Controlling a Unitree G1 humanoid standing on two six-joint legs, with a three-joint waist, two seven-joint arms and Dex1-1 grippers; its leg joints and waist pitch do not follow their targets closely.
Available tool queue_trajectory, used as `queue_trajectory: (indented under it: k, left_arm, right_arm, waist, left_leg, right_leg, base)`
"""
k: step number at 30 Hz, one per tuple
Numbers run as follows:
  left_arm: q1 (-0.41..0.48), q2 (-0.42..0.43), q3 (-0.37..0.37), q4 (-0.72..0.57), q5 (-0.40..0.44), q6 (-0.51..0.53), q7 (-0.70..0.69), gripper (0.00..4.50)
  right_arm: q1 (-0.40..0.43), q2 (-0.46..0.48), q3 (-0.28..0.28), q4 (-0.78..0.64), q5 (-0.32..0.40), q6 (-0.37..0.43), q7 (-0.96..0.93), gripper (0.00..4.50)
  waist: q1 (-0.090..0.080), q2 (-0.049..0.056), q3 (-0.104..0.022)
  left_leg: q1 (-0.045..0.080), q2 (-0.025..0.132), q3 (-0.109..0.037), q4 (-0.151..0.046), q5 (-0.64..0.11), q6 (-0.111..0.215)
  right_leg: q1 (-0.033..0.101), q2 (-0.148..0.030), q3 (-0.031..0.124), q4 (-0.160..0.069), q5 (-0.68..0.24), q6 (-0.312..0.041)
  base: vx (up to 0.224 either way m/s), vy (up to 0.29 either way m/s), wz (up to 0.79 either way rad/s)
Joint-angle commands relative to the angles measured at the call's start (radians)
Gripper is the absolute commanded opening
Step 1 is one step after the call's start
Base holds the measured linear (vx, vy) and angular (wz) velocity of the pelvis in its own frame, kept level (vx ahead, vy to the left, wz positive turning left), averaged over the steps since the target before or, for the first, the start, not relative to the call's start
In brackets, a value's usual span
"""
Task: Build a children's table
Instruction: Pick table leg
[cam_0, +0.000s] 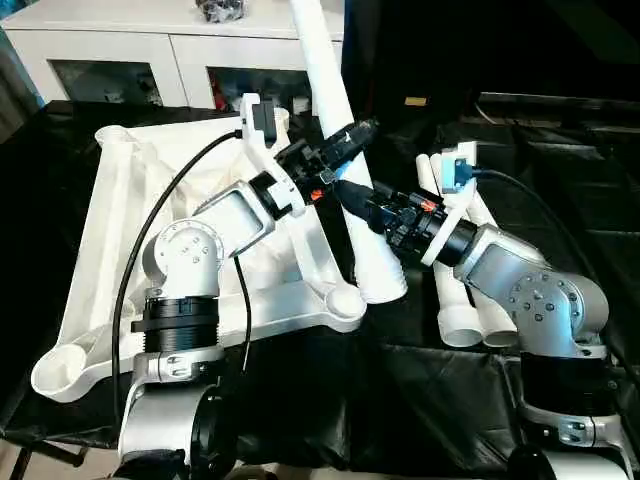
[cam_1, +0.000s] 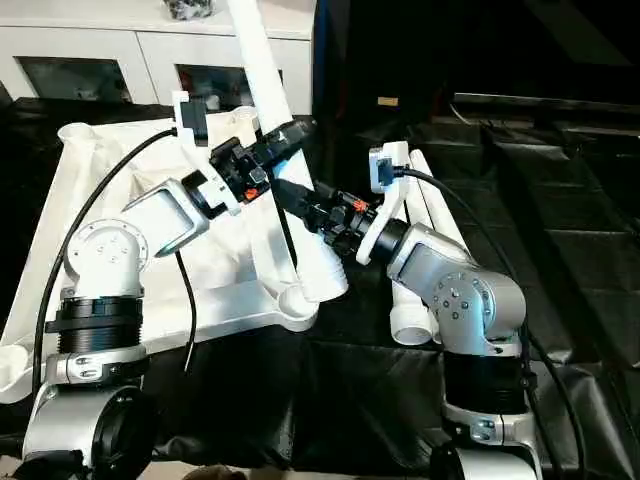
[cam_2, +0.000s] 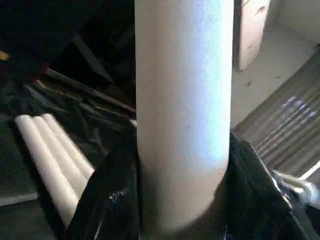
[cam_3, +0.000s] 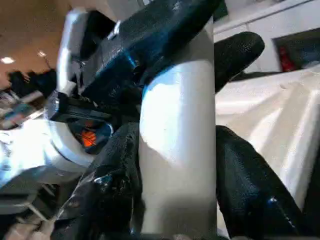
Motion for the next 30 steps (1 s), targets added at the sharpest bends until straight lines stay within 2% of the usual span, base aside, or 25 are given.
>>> queue_trajectory:
  k: [1,2,4,5,11,13,15,18,20,23,30]
  left_arm:
    - [-0.036,0.024,-0.047,-0.01,0.091,-0.079,0.028,1.85]
    - [-0.036,0.024,-0.047,-0.01,0.091,-0.079,0.028,1.85]
    - [-0.047,0.041,-0.089,-0.021,0.143,-0.111,0.032,1.84]
    - [-0.054,0.053,-0.119,-0.031,0.173,-0.127,0.03,1.84]
    - [-0.056,0.07,-0.173,-0.051,0.218,-0.156,0.014,1.84]
    - [-0.051,0.073,-0.187,-0.057,0.23,-0.161,0.008,1.84]
    - [-0.048,0.076,-0.2,-0.058,0.237,-0.166,-0.001,1.84]
    - [-0.047,0.08,-0.211,-0.056,0.245,-0.171,-0.007,1.84]
    - [-0.046,0.084,-0.217,-0.056,0.249,-0.173,-0.01,1.84]
    - [-0.049,0.088,-0.221,-0.048,0.259,-0.178,-0.011,1.84]
    - [-0.057,0.097,-0.228,-0.036,0.275,-0.194,-0.019,1.84]
  right_arm:
    - [-0.005,-0.032,0.055,0.006,-0.053,-0.007,-0.004,2.6]
    - [-0.005,-0.032,0.055,0.006,-0.053,-0.007,-0.004,2.6]
    - [-0.006,-0.052,0.109,0.008,-0.107,-0.017,-0.019,2.88]
    - [-0.01,-0.063,0.146,0.02,-0.148,-0.026,-0.038,2.95]
    - [-0.018,-0.059,0.199,0.044,-0.186,-0.032,-0.062,2.93]
    - [-0.021,-0.051,0.205,0.053,-0.195,-0.035,-0.07,2.93]
    - [-0.028,-0.04,0.212,0.069,-0.208,-0.046,-0.08,2.64]
    - [-0.037,-0.023,0.209,0.094,-0.226,-0.071,-0.102,2.55]
    - [-0.04,-0.021,0.209,0.1,-0.229,-0.08,-0.108,2.2]
    - [-0.047,-0.018,0.21,0.111,-0.236,-0.095,-0.11,2.01]
    - [-0.042,-0.025,0.216,0.111,-0.24,-0.103,-0.09,1.91]
  waist:
    - [0.004,-0.005,-0.068]
    - [0.002,-0.004,-0.067]
    - [0.001,-0.006,-0.069]
    - [0.003,-0.005,-0.069]
    - [0.003,-0.005,-0.071]
    - [0.002,-0.005,-0.072]
    - [0.001,-0.002,-0.072]
    - [0.001,-0.002,-0.072]
    - [0.001,-0.001,-0.072]
    - [0.001,-0.001,-0.074]
    - [0.002,-0.001,-0.075]
  left_leg:
    - [0.011,0.059,-0.026,-0.062,-0.023,0.019]
    - [0.01,0.058,-0.025,-0.062,-0.018,0.015]
    - [0.012,0.058,-0.024,-0.06,-0.015,0.013]
    - [0.012,0.059,-0.026,-0.06,-0.005,0.011]
    - [0.009,0.058,-0.023,-0.056,0.012,0.019]
    - [0.009,0.057,-0.022,-0.055,0.019,0.024]
    - [0.009,0.058,-0.023,-0.054,0.017,0.027]
    - [0.011,0.058,-0.023,-0.056,0.005,0.022]
    - [0.01,0.059,-0.023,-0.056,0.008,0.019]
    - [0.01,0.058,-0.023,-0.054,0.016,0.024]
    - [0.01,0.058,-0.023,-0.052,0.022,0.031]
  right_leg:
    - [0.06,-0.079,0.04,-0.072,0.122,-0.222]
    - [0.061,-0.079,0.041,-0.069,0.131,-0.218]
    - [0.06,-0.079,0.04,-0.068,0.139,-0.217]
    - [0.059,-0.08,0.04,-0.066,0.146,-0.216]
    - [0.06,-0.08,0.04,-0.059,0.2,-0.245]
    - [0.059,-0.079,0.04,-0.058,0.213,-0.249]
    - [0.058,-0.08,0.039,-0.057,0.216,-0.255]
    - [0.058,-0.081,0.039,-0.058,0.197,-0.262]
    - [0.059,-0.08,0.039,-0.057,0.209,-0.26]
    - [0.06,-0.079,0.039,-0.055,0.23,-0.261]
    - [0.062,-0.079,0.038,-0.053,0.249,-0.266]
  base:
    - [0.0,0.0,0.0]
    - [0.0,0.0,0.0]
    - [0.0,0.0,0.0]
    - [0.0,0.0,0.0]
    - [0.0,0.0,0.0]
    - [0.0,0.0,0.0]
    - [0.0,0.0,0.0]
    - [0.0,0.0,0.0]
    - [0.0,0.0,0.0]
    - [0.0,0.0,0.0]
    - [0.0,0.0,0.0]
